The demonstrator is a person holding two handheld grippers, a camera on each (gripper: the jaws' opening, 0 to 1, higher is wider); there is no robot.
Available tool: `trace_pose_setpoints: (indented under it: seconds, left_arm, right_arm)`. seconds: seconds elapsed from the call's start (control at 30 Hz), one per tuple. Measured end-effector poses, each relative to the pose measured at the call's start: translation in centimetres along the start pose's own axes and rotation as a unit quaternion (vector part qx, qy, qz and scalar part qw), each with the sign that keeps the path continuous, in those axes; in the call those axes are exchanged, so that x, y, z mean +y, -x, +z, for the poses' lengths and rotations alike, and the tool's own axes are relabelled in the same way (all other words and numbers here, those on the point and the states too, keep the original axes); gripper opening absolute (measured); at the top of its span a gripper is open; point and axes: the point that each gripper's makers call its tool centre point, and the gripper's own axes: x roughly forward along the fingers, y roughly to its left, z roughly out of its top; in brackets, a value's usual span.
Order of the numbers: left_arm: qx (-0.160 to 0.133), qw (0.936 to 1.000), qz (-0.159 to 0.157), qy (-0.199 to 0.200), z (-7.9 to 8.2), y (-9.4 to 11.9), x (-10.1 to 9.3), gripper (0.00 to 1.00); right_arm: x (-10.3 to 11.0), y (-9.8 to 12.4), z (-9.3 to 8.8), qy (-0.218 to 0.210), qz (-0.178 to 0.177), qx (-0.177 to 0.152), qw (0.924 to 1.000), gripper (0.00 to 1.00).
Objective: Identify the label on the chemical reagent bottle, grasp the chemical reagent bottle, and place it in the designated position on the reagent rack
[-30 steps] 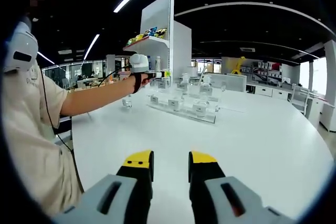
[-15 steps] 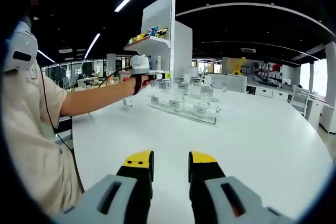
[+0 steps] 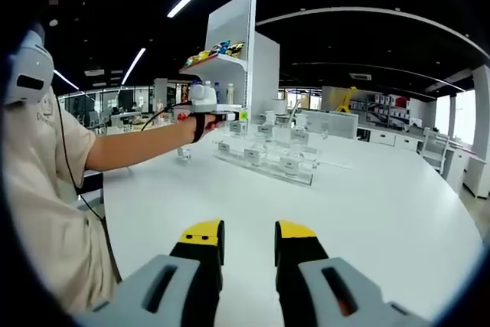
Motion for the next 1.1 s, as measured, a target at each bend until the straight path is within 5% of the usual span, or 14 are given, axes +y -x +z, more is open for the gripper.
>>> trace_pose_setpoints:
  seconds: [1.1]
  left_arm:
    - [0.012, 0.9997, -0.019, -0.012, -0.20, -0.75, 0.51, 0.21]
  right_arm:
    - [-0.31, 0.06, -0.09, 0.001, -0.004, -0.006, 1.0000, 0.26]
